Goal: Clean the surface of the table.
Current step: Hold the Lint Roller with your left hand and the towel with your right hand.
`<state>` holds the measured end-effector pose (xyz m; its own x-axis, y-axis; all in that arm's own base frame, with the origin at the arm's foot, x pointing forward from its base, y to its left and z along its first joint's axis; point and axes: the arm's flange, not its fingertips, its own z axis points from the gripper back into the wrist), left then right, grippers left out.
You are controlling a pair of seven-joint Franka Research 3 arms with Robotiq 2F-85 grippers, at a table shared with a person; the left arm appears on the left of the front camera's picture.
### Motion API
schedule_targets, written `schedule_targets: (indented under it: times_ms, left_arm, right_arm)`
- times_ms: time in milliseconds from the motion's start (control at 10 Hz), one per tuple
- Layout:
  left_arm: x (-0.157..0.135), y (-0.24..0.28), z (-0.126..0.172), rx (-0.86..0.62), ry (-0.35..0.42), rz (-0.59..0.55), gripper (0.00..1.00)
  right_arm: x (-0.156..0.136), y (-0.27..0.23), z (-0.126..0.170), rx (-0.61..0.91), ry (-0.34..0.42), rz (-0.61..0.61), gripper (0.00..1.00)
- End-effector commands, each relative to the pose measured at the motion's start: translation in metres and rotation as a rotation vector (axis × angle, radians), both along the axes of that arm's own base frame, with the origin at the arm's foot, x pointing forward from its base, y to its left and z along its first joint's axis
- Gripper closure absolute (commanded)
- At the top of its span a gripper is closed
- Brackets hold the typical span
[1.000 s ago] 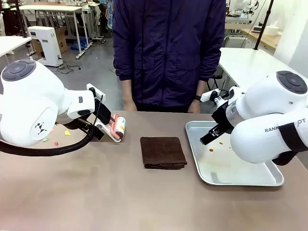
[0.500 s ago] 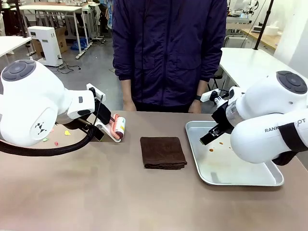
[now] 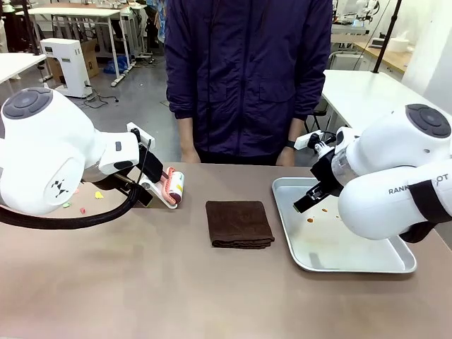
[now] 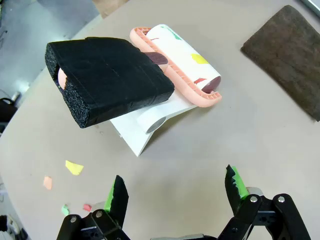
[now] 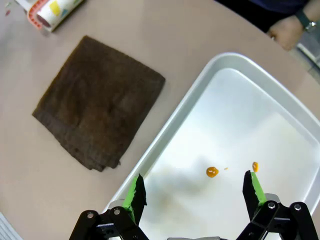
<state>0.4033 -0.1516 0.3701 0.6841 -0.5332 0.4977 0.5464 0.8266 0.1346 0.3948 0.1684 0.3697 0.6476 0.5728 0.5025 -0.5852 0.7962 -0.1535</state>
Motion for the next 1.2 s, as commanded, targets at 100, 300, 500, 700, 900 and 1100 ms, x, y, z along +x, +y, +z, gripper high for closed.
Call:
schedule_targets:
  times_ms: [100, 300, 500, 700, 900, 1100]
  left_arm:
    - [0.0, 0.0, 0.0, 0.0, 0.0, 0.0, 0.0]
    - [0.0, 0.0, 0.0, 0.0, 0.0, 0.0, 0.0]
    - [-0.008, 0.014, 0.011, -0.09, 0.192, 0.039, 0.0]
    - [-0.019, 0.028, 0.033, -0.189, 0.388, 0.188, 0.0]
    - [-0.037, 0.045, 0.061, -0.386, 0.462, 0.183, 0.0]
    - [-0.065, 0.096, 0.094, -0.632, 0.43, 0.069, 0.0]
  right_arm:
    - [0.0, 0.0, 0.0, 0.001, 0.0, 0.0, 0.0]
    - [-0.003, 0.001, 0.003, 0.02, 0.046, 0.048, 0.0]
    - [-0.006, -0.003, 0.021, 0.115, 0.185, -0.038, 0.0]
    - [-0.015, -0.02, 0.046, 0.179, 0.33, -0.247, 0.0]
    - [-0.028, -0.052, 0.063, 0.352, 0.465, -0.317, 0.0]
    - [-0.048, -0.107, 0.074, 0.578, 0.546, -0.397, 0.0]
